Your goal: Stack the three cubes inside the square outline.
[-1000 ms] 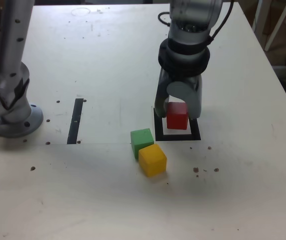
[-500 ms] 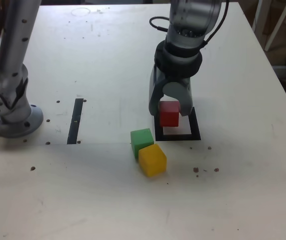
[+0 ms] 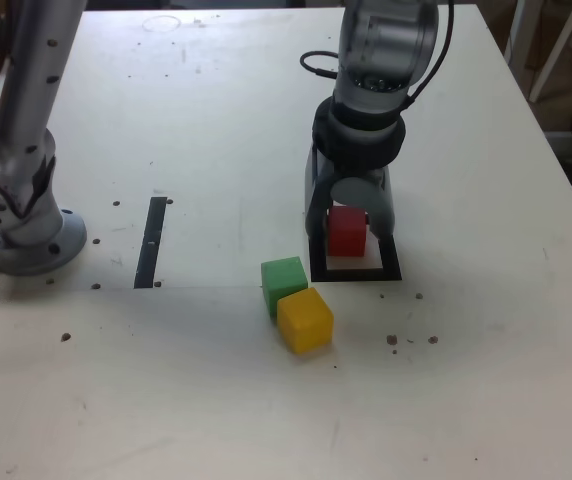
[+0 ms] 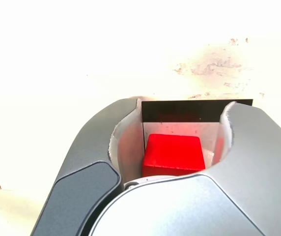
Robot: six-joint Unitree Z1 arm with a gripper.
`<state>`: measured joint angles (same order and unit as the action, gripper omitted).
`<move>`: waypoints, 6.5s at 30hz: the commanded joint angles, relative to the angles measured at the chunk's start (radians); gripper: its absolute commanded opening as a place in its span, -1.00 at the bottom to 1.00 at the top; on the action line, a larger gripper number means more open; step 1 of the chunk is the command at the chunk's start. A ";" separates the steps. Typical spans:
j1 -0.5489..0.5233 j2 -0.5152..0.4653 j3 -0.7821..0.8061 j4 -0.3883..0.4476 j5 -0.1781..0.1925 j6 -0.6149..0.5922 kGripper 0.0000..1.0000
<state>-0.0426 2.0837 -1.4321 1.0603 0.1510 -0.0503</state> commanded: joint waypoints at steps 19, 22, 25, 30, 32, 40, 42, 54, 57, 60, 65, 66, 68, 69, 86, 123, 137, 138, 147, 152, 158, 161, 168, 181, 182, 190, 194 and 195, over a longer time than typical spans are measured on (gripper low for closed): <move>-0.008 -0.185 0.084 0.021 0.056 -0.037 0.99; -0.026 -0.223 0.117 0.032 0.057 -0.058 0.99; -0.054 -0.261 0.155 0.040 0.057 -0.094 0.99; -0.126 -0.301 0.178 0.081 0.055 -0.173 0.99; -0.161 -0.302 0.162 0.111 0.051 -0.207 0.99; -0.295 -0.274 0.074 0.198 -0.002 -0.386 0.98; -0.310 -0.260 0.059 0.202 -0.025 -0.426 0.98; -0.380 -0.201 0.027 0.147 -0.132 -0.672 0.97; -0.391 -0.193 0.030 0.134 -0.147 -0.706 0.96; -0.393 -0.180 0.044 0.117 -0.175 -0.711 0.96; -0.397 -0.145 0.071 0.065 -0.217 -0.702 0.95; -0.399 -0.138 0.076 0.055 -0.223 -0.700 0.95; -0.405 -0.124 0.088 0.031 -0.233 -0.698 0.94; -0.406 -0.120 0.094 0.021 -0.237 -0.696 0.94; -0.409 -0.051 0.113 -0.069 -0.273 -0.638 0.72; -0.409 -0.081 0.139 -0.113 -0.230 -0.584 -0.42; -0.422 -0.300 0.075 0.170 -0.099 -0.496 -0.42; -0.420 -0.306 0.057 0.195 -0.092 -0.476 -0.42; -0.350 -0.302 -0.076 0.344 -0.054 -0.247 -0.42; -0.304 -0.268 -0.132 0.375 -0.046 -0.127 -0.42; -0.251 -0.179 -0.249 0.425 -0.047 0.005 -0.42; -0.216 -0.147 -0.281 0.439 -0.050 0.043 -0.42; -0.159 -0.104 -0.305 0.441 -0.059 0.093 -0.41; -0.139 -0.052 -0.305 0.397 -0.080 0.143 -0.41; -0.139 -0.052 -0.303 0.389 -0.081 0.146 -0.41; -0.128 -0.053 -0.251 0.307 -0.094 0.183 -0.41; -0.111 -0.054 -0.212 0.266 -0.102 0.197 -0.41; -0.108 -0.054 -0.205 0.260 -0.103 0.198 -0.41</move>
<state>-0.1540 2.0290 -1.6402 1.3270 0.0503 0.1459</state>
